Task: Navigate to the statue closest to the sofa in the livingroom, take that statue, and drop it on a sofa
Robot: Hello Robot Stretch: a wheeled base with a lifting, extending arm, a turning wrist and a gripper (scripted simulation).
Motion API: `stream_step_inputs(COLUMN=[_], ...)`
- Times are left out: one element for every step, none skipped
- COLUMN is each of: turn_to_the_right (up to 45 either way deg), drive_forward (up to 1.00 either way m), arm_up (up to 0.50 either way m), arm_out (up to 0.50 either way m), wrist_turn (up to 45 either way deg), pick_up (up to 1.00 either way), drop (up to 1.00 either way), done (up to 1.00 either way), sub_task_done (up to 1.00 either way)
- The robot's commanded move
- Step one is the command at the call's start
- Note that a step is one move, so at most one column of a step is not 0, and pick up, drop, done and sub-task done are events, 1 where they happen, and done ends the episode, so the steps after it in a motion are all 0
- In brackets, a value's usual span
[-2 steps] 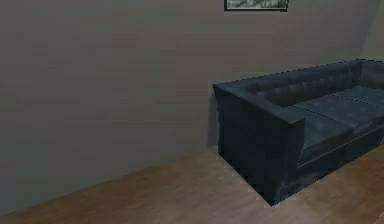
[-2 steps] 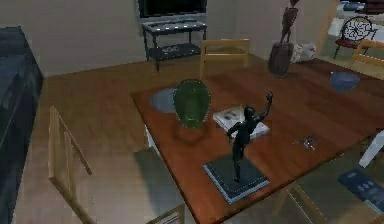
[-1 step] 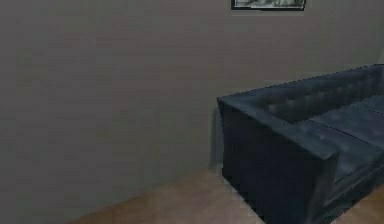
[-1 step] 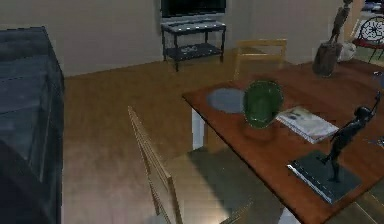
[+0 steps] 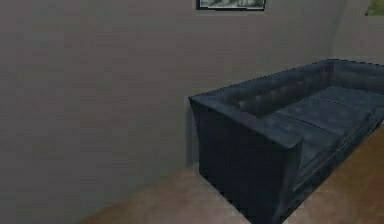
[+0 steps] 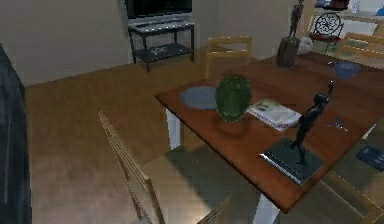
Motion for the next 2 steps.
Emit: stream_step_inputs(turn_to_the_right=[0.0, 33.0], drive_forward=[0.05, 0.0], arm_up=[0.0, 0.0], arm_out=[0.0, 0.0], wrist_turn=[0.0, 0.0], pick_up=[0.0, 0.0], drop=[0.0, 0.0], done=[0.0, 0.0], sub_task_done=[0.0, 0.0])
